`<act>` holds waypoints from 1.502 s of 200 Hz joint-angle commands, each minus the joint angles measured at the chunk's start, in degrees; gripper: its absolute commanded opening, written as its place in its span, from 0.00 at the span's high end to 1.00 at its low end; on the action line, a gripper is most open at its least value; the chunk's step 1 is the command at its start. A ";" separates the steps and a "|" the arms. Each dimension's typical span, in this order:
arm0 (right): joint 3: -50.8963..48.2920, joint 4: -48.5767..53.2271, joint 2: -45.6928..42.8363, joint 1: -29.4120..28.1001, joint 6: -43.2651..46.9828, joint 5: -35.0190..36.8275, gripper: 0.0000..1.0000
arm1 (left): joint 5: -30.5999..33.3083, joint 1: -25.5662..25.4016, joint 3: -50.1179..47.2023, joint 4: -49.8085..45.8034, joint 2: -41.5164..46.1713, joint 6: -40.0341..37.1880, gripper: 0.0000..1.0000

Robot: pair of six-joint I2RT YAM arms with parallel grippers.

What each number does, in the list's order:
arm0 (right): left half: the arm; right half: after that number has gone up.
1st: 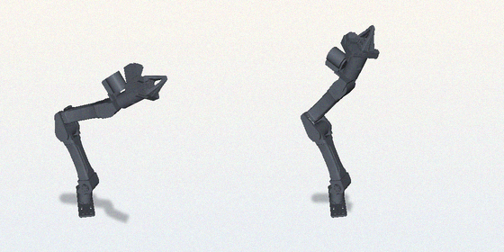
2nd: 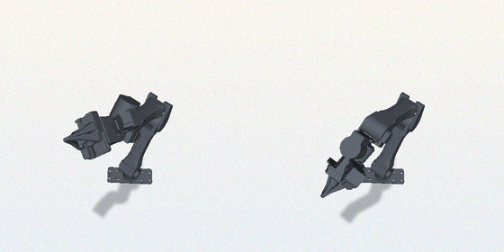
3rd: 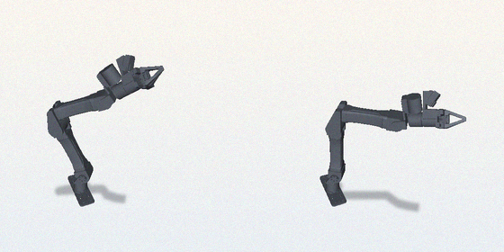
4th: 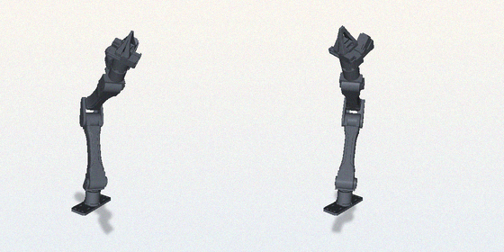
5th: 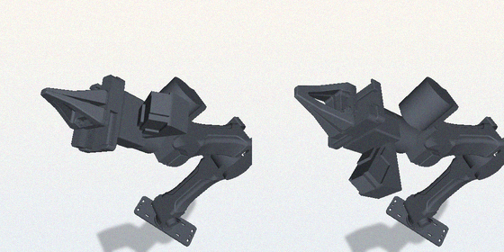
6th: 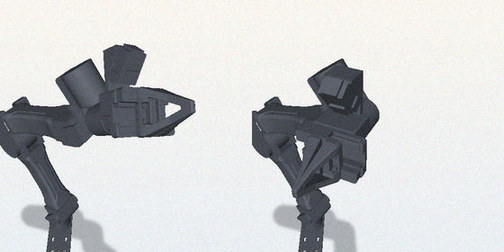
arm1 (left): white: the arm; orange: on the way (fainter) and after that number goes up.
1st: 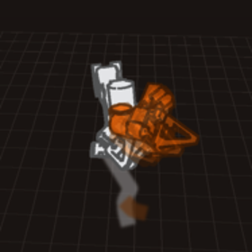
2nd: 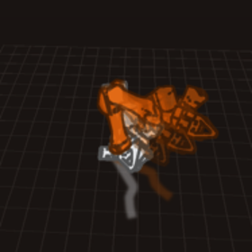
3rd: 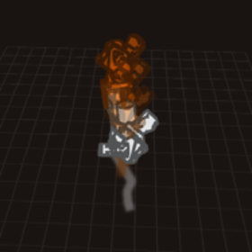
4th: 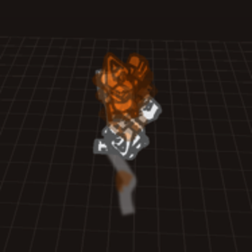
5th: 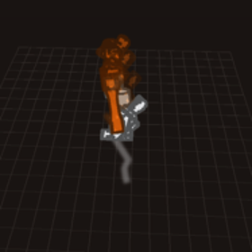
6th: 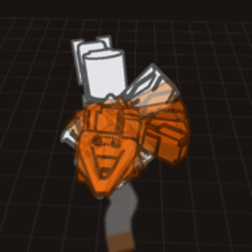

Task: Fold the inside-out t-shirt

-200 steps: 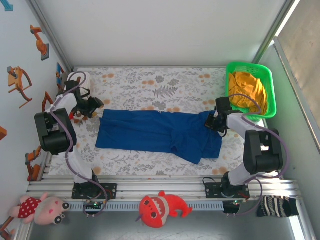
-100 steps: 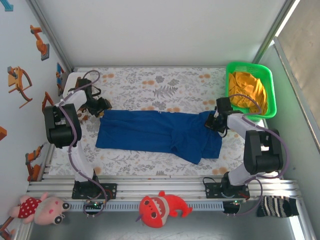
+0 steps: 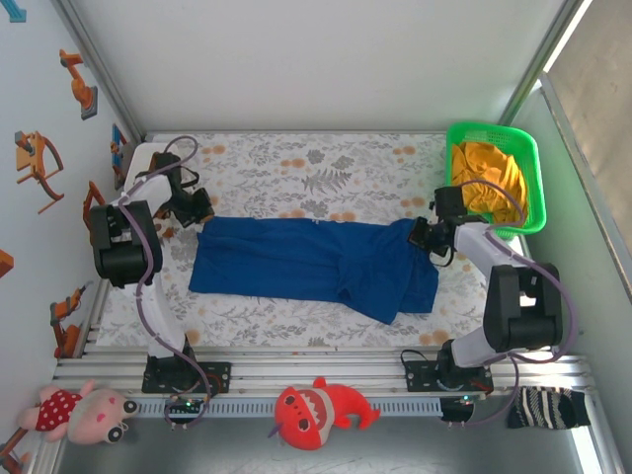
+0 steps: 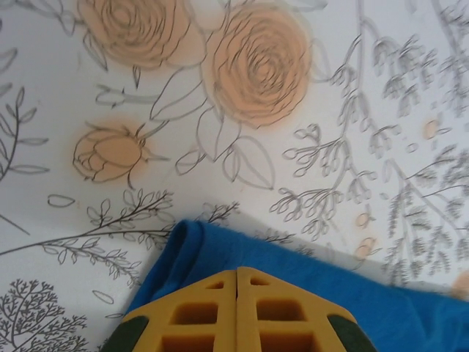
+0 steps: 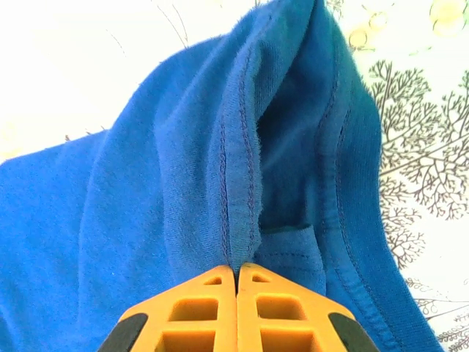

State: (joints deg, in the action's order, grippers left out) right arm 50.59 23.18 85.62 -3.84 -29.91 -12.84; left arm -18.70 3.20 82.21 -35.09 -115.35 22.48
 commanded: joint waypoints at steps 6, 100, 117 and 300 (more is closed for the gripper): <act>3.24 0.38 -2.41 1.11 0.19 -0.25 1.00 | -4.58 1.78 1.36 2.14 3.16 3.33 1.00; 3.40 -0.73 -0.55 2.08 -0.48 -0.86 1.00 | -0.17 1.25 -0.54 0.56 1.96 0.15 0.55; 2.82 -1.01 -0.70 2.00 -0.52 -0.95 1.00 | 1.74 0.68 -1.20 0.46 1.33 -0.99 0.54; 6.36 -0.78 0.46 5.66 -1.29 -2.80 1.00 | -6.54 1.59 1.28 7.66 0.00 4.44 1.00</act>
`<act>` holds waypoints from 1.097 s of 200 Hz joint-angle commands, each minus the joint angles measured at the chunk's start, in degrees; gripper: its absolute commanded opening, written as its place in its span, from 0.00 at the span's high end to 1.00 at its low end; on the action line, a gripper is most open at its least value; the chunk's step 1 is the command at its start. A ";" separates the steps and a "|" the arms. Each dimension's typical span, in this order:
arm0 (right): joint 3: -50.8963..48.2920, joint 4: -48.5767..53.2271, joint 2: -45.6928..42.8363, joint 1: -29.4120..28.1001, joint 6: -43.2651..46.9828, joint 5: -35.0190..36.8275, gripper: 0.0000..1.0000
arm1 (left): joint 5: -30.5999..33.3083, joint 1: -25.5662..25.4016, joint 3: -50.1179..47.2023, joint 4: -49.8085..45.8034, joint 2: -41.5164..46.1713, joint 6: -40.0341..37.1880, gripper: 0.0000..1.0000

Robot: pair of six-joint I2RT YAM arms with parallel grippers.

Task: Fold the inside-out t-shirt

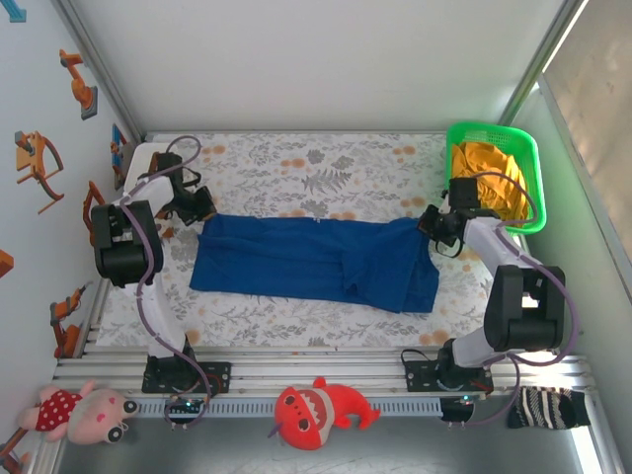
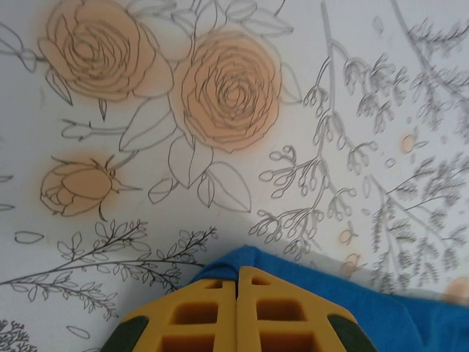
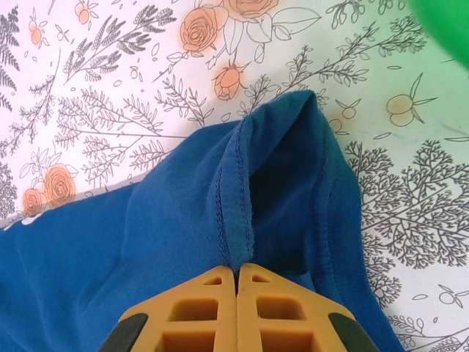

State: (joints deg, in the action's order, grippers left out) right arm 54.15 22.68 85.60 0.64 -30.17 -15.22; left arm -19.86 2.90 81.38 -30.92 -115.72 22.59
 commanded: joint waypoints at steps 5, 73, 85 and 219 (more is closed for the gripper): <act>3.01 -0.42 0.66 1.36 -1.06 -0.42 1.00 | -6.04 2.17 2.37 3.92 0.27 5.02 1.00; 4.70 -3.09 3.92 2.61 -1.77 -0.25 1.00 | -12.74 4.35 3.64 11.53 -2.91 12.74 1.00; 5.07 -4.05 4.60 2.69 -1.89 0.25 1.00 | -13.26 4.53 4.65 12.24 -4.11 13.72 1.00; 2.89 -2.33 -0.12 0.21 -0.67 0.98 0.70 | -18.82 2.43 4.02 19.42 -4.26 19.60 0.44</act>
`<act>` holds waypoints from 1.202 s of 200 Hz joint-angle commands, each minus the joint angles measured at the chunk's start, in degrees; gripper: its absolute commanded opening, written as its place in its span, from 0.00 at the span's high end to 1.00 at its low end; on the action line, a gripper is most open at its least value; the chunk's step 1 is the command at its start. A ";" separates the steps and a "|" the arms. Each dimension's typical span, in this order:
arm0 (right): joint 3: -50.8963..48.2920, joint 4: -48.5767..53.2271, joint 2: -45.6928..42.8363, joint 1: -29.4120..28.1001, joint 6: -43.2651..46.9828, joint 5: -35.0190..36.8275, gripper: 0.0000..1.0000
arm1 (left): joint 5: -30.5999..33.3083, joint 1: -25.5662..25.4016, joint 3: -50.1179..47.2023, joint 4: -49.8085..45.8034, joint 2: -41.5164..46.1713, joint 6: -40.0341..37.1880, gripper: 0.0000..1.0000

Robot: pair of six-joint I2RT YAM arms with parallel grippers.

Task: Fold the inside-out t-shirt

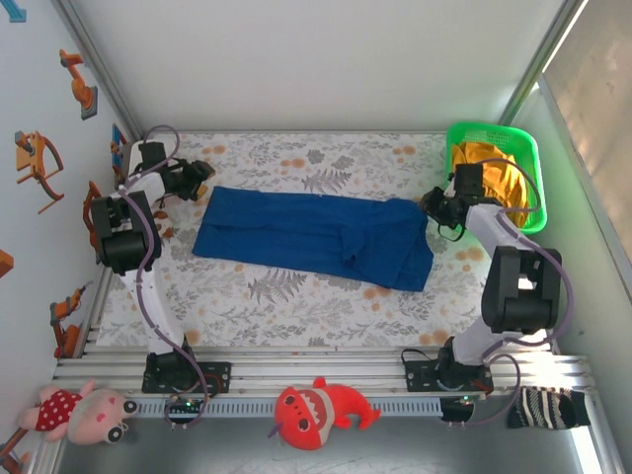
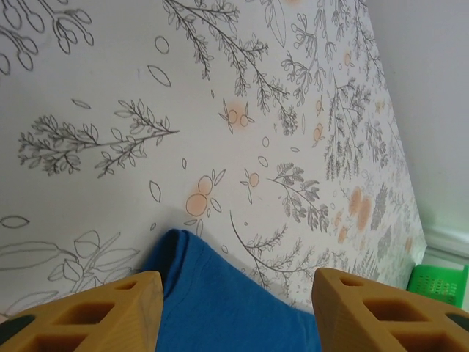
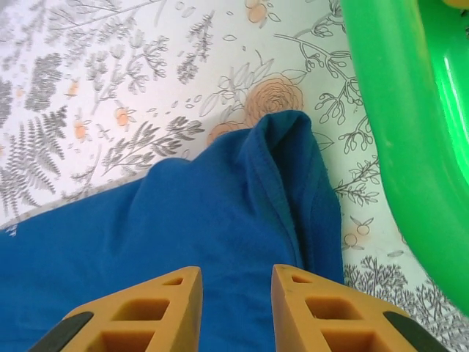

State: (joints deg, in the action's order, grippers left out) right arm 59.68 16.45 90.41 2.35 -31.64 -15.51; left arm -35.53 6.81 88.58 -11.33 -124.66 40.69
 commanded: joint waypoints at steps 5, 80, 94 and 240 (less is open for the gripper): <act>-3.54 4.55 -5.97 -1.90 0.76 1.55 0.70 | -3.32 -1.61 -3.87 -0.03 5.81 1.60 0.44; -17.72 7.87 -18.54 -11.21 -4.15 6.18 0.71 | -1.24 -6.11 -13.19 0.69 16.03 2.05 0.41; -19.00 6.73 -18.23 -11.23 -4.65 7.18 0.71 | -0.20 -6.89 -13.93 0.37 16.50 1.53 0.41; -5.46 4.19 3.43 -10.52 -5.78 16.59 0.70 | 2.19 -9.01 -17.90 -2.79 11.48 -3.55 0.40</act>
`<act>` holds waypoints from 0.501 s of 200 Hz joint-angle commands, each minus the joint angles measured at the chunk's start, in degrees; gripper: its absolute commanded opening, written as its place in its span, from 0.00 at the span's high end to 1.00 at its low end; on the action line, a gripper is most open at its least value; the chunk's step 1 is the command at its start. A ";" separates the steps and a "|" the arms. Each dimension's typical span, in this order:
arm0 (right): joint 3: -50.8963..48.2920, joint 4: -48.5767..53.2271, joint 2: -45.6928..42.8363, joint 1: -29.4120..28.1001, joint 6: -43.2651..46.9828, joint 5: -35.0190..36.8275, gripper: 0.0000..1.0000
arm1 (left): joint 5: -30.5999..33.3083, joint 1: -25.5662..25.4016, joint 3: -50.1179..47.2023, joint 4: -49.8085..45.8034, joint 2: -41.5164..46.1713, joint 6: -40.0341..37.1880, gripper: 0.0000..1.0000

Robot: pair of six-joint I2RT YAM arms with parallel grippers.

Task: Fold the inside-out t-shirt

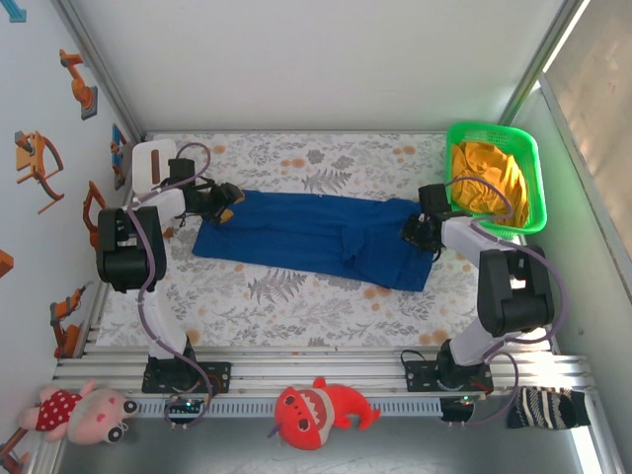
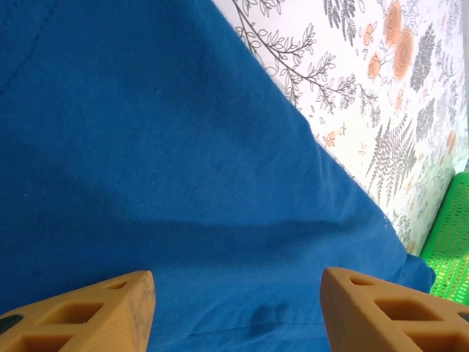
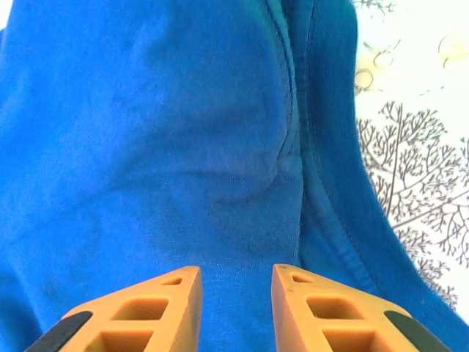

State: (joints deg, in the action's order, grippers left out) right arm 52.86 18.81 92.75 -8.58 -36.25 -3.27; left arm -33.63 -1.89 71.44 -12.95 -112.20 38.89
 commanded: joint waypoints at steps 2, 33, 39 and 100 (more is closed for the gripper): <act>1.34 1.80 1.11 0.43 -1.25 4.55 0.70 | 0.27 -0.31 -0.73 -1.19 -0.99 -1.79 0.40; 1.38 1.86 1.85 0.58 -1.75 5.73 0.70 | 0.32 -0.26 -0.91 -1.24 -1.69 -1.88 0.40; 1.56 1.90 2.13 0.59 -1.76 5.66 0.70 | 0.40 -0.31 -0.84 -1.33 -1.92 -1.89 0.40; 2.21 1.07 3.65 1.23 -1.28 3.68 0.92 | 1.85 -0.22 -1.46 -2.02 -2.93 -2.07 0.40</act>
State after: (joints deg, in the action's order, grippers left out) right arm 53.32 19.68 96.23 -8.27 -37.08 0.01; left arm -32.80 -1.89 71.02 -13.10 -114.39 38.17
